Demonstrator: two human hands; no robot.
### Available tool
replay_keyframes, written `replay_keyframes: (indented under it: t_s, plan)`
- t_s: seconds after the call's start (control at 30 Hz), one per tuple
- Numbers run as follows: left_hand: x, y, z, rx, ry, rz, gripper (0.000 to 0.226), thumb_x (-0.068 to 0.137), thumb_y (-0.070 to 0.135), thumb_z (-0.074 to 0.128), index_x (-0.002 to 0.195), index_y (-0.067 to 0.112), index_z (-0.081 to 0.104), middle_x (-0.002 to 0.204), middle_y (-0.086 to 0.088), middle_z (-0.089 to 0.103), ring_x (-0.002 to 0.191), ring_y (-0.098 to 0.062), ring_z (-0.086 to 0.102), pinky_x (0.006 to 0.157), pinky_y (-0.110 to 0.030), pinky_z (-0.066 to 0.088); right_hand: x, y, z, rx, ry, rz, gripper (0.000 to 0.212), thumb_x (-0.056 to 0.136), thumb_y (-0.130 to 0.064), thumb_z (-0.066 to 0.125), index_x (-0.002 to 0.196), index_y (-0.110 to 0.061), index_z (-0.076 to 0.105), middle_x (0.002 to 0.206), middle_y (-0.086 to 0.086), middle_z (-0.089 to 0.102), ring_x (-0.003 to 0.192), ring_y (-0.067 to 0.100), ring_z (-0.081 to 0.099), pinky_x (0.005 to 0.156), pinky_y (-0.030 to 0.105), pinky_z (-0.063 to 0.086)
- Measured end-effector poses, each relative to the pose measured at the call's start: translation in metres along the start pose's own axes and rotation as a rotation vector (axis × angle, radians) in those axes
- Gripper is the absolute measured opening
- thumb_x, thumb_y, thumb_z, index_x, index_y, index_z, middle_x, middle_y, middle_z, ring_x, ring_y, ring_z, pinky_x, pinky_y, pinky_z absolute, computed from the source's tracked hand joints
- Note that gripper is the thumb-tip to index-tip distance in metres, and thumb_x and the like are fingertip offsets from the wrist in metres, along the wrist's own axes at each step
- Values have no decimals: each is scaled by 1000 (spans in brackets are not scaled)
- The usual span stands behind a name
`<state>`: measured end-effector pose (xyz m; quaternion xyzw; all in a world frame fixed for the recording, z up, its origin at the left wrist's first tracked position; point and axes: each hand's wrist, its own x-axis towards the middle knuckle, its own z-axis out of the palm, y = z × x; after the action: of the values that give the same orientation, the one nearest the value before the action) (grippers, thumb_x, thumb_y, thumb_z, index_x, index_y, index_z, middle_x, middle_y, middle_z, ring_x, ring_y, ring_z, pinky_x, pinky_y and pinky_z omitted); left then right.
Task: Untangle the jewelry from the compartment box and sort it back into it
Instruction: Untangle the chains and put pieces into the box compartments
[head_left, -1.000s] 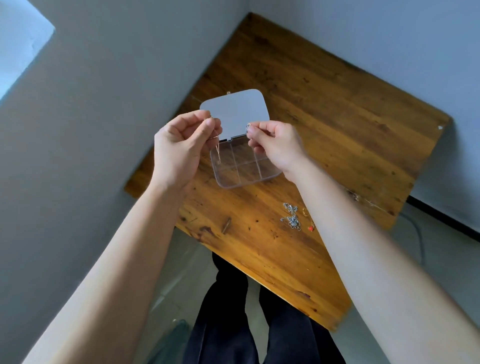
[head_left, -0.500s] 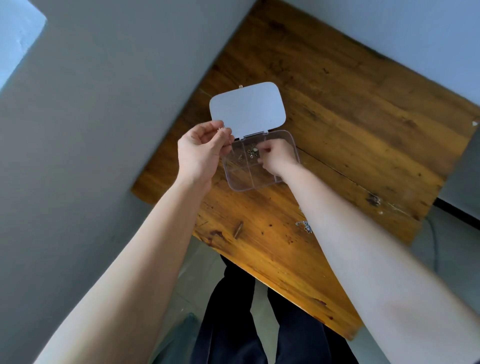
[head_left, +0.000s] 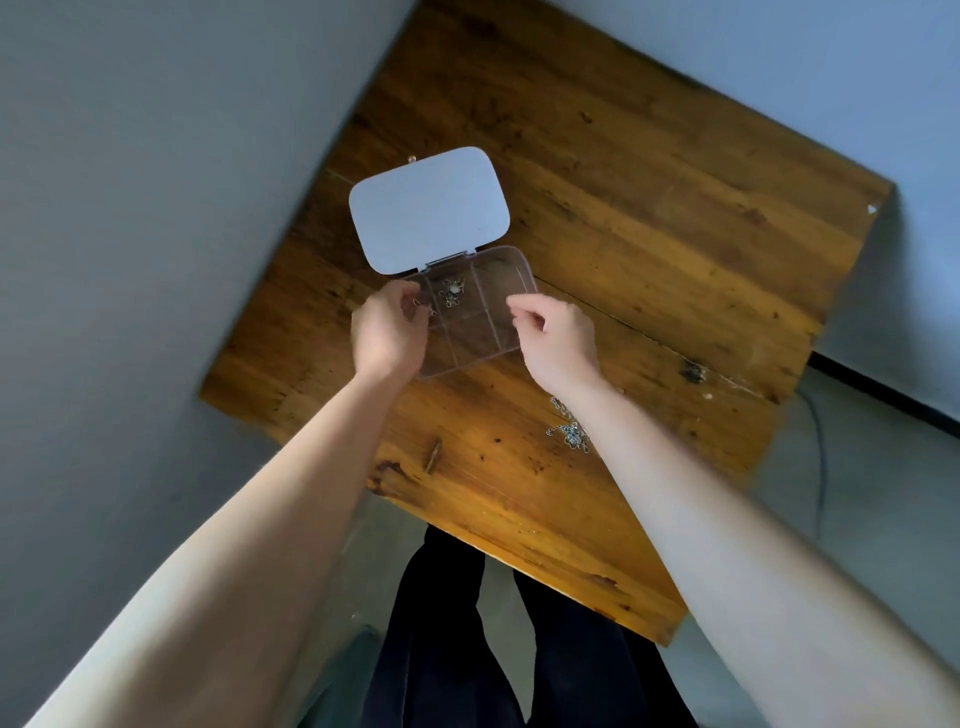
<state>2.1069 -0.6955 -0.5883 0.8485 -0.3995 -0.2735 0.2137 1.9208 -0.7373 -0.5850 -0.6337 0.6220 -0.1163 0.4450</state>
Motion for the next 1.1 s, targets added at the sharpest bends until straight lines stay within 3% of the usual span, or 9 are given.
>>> replay_keyframes:
  t_s: [0.07,0.13,0.3,0.4,0.47,0.63,0.77,0.97,1.1]
  plan:
    - [-12,3,1,89,35,99,27,93,17,60,119,15,67,114,-7,71,102,-25,66,79,-28,48,-17,14,-10,57,97,-12,26,101,-12,55,117,-21,73,116,-7,73,100,2,61,73,-9,35]
    - [-34,6,5,90,96,178,23,92,15,59,113,15,67,115,-7,67,101,-27,63,74,-26,42,-36,35,-21,52,177,23,24,99,-13,57,113,-25,74,111,-9,75,95,0,61,70,-7,37]
    - [-101,3,36,74,-45,280,20,90,18,60,109,13,65,104,-9,62,97,-30,58,74,-36,49,-85,101,-33,-124,222,168,22,96,-14,59,109,-25,74,106,-7,72,93,11,63,81,23,47]
    - [-130,-2,62,191,-257,293,36,91,24,62,125,13,61,117,-9,60,109,-30,53,82,-40,50,-103,123,-32,-209,132,156,21,96,-16,61,111,-26,73,101,-6,69,86,14,64,87,32,53]
    - [-141,-3,76,280,-355,299,49,90,27,63,135,11,54,130,-10,53,117,-30,48,90,-41,47,-102,125,-30,-245,93,107,20,96,-23,62,112,-29,72,101,-6,67,82,15,65,81,33,55]
    - [-154,-9,89,427,-443,308,59,88,25,62,141,6,46,154,-13,33,136,-34,32,106,-45,39,-72,109,-19,-387,52,76,38,90,-57,61,112,-28,72,105,-4,70,98,19,66,76,33,55]
    - [-159,-18,87,461,-493,343,66,89,25,63,147,4,39,163,-13,17,148,-32,18,117,-45,26,-57,97,-12,-509,-36,22,16,95,-40,65,100,-28,74,102,-1,71,98,24,68,71,30,49]
    - [-159,-15,91,405,-429,303,58,89,28,65,141,7,48,161,-11,24,146,-31,23,115,-44,30,-73,100,-40,-135,31,15,20,103,-34,53,106,-19,66,106,-1,67,92,14,56,71,24,39]
    - [-162,-1,106,420,-301,245,53,88,39,65,133,13,57,146,-12,41,131,-33,37,103,-45,39,-101,104,-73,66,208,-91,19,104,-25,53,111,-9,61,109,5,64,95,14,59,81,31,52]
